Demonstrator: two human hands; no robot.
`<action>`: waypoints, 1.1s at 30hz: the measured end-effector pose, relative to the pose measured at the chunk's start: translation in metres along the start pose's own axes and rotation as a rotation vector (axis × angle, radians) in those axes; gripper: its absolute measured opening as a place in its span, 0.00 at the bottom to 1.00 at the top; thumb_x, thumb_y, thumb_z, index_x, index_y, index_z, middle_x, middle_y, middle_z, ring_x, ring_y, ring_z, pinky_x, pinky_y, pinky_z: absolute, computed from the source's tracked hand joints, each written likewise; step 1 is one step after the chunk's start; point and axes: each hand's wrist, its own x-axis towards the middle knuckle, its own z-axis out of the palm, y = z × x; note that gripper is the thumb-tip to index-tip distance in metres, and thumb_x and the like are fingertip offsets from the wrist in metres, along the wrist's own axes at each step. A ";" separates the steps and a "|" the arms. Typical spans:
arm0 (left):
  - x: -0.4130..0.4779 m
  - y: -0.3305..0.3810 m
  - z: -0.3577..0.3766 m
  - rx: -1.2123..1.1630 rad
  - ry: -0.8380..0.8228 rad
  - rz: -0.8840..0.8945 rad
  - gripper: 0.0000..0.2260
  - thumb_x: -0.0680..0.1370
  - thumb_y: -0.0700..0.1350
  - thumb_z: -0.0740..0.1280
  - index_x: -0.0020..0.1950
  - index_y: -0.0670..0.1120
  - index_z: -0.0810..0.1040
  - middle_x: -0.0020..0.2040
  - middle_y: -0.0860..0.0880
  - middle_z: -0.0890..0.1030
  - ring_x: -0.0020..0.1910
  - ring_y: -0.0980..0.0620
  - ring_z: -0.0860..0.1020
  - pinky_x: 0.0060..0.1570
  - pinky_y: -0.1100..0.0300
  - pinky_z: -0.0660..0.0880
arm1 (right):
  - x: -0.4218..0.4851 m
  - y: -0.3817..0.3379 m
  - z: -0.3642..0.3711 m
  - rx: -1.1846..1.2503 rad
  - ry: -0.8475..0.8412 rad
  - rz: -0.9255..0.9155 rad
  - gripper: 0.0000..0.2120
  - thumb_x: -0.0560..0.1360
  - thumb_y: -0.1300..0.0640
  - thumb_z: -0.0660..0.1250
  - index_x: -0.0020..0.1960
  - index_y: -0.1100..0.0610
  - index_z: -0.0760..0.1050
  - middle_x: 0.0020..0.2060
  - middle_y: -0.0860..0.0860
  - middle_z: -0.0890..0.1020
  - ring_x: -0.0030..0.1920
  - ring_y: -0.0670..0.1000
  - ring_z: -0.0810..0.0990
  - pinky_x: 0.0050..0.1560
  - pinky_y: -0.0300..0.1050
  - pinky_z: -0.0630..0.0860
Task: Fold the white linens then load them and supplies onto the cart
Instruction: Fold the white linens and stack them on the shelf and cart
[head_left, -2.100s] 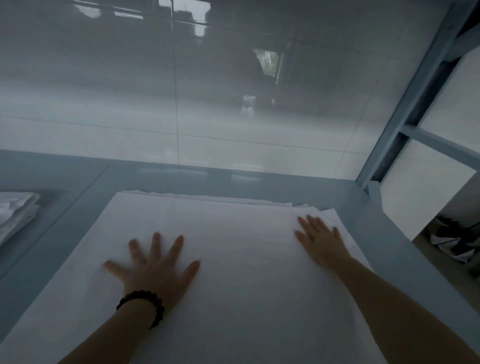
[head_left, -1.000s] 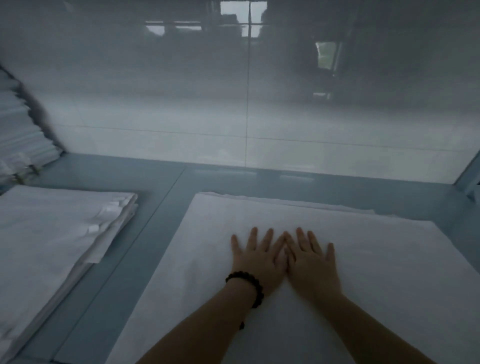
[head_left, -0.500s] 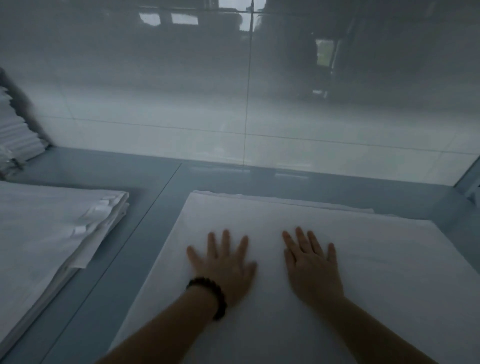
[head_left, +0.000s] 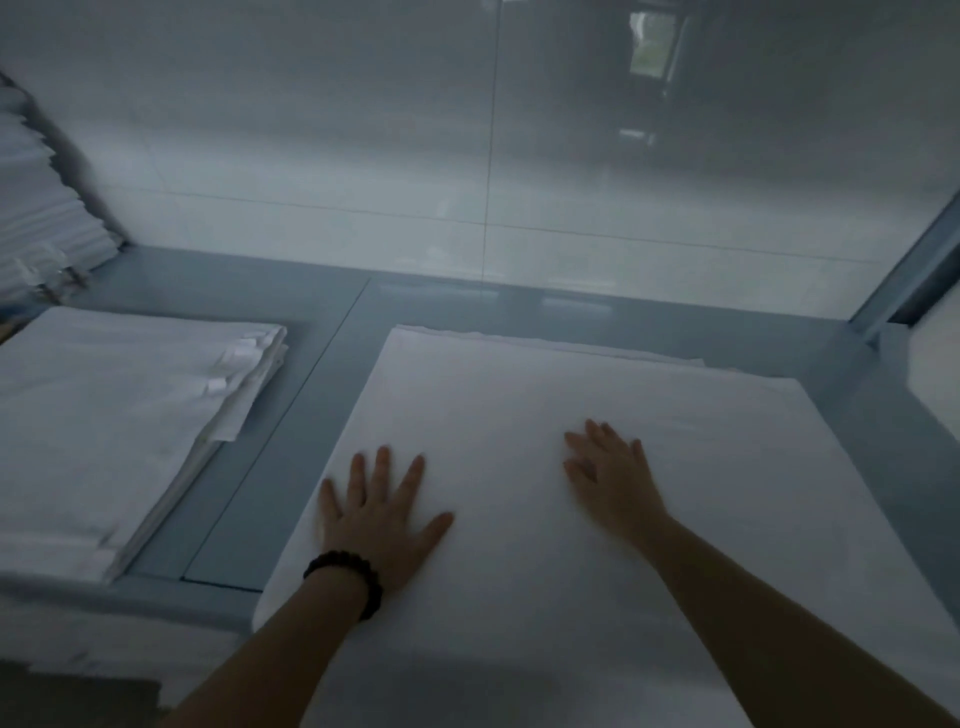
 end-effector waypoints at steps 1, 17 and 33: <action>0.000 0.000 0.001 0.003 0.006 -0.002 0.37 0.69 0.75 0.35 0.74 0.63 0.32 0.78 0.50 0.34 0.76 0.44 0.35 0.71 0.36 0.37 | -0.022 0.006 0.002 -0.069 -0.016 -0.003 0.24 0.82 0.45 0.52 0.77 0.44 0.54 0.78 0.48 0.52 0.78 0.48 0.47 0.75 0.53 0.42; -0.071 0.063 0.001 -0.056 -0.087 -0.050 0.34 0.72 0.74 0.40 0.75 0.64 0.36 0.78 0.52 0.36 0.76 0.39 0.37 0.68 0.30 0.41 | -0.156 0.052 -0.011 -0.181 -0.150 0.463 0.32 0.75 0.28 0.39 0.74 0.35 0.33 0.78 0.47 0.38 0.77 0.57 0.37 0.67 0.75 0.43; 0.006 0.066 0.005 -0.004 0.051 -0.068 0.38 0.64 0.77 0.31 0.73 0.67 0.34 0.78 0.53 0.37 0.76 0.41 0.36 0.62 0.27 0.37 | -0.080 0.072 -0.004 -0.212 -0.052 0.433 0.32 0.73 0.27 0.38 0.73 0.34 0.33 0.77 0.46 0.38 0.77 0.57 0.37 0.66 0.77 0.40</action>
